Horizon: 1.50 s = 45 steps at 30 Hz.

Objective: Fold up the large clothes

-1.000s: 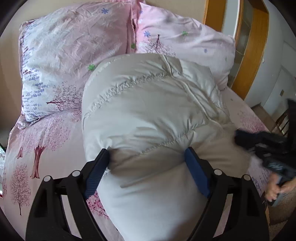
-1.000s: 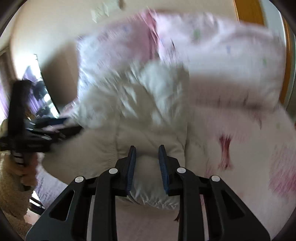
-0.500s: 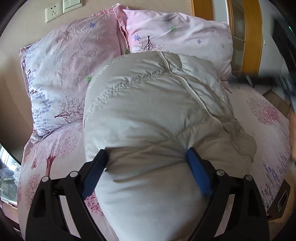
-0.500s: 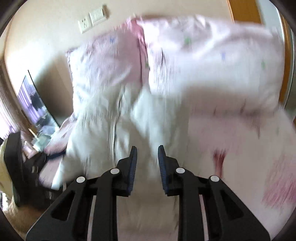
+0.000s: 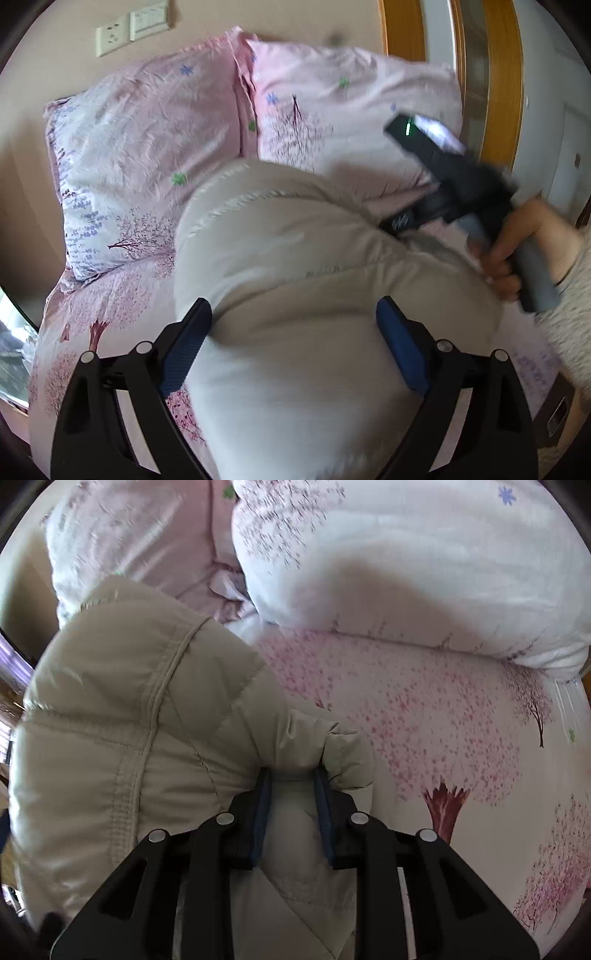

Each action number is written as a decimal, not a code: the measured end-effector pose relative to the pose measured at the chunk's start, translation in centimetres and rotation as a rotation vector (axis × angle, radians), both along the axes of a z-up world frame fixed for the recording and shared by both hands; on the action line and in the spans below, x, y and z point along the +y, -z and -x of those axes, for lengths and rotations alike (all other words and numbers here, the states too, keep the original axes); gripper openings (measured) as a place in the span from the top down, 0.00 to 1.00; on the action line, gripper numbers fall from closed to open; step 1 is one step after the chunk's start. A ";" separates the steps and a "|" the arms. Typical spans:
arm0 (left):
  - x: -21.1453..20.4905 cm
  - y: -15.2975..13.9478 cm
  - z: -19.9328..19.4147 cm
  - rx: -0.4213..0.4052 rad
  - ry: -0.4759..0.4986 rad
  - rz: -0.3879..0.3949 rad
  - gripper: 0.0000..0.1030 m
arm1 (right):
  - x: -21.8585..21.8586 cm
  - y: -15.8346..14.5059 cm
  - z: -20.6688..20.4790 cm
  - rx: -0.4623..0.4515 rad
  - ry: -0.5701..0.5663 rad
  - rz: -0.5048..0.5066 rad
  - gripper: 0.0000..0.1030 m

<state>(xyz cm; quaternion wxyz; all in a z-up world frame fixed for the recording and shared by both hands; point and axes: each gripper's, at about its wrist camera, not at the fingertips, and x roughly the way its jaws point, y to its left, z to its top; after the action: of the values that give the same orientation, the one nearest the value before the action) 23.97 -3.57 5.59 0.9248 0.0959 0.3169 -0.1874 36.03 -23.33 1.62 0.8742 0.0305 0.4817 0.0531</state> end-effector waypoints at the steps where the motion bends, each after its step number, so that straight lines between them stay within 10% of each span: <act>1: 0.6 -0.5 0.5 -0.005 -0.002 0.023 0.11 | -0.3 0.2 0.0 0.003 0.013 -0.016 0.77; 9: 3.9 -1.2 2.6 -0.020 -0.058 0.034 0.10 | -0.3 -3.9 8.9 -0.232 -0.041 -0.090 0.77; 16: 4.6 0.6 3.1 0.060 -0.075 0.080 0.10 | 2.1 -1.7 17.5 -0.360 -0.052 0.031 0.76; 30: 1.0 3.8 3.1 0.076 -0.088 -0.023 0.02 | -0.4 4.7 15.1 -0.242 0.033 -0.112 0.72; 45: 2.5 2.9 4.3 0.062 -0.144 0.022 0.02 | -1.7 1.3 21.0 -0.415 0.150 -0.103 0.18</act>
<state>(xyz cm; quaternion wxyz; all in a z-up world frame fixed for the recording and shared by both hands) 19.71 -1.09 2.74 0.9266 0.0568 0.3493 -0.1267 15.05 -25.06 0.29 0.9534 0.0994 0.2843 0.0176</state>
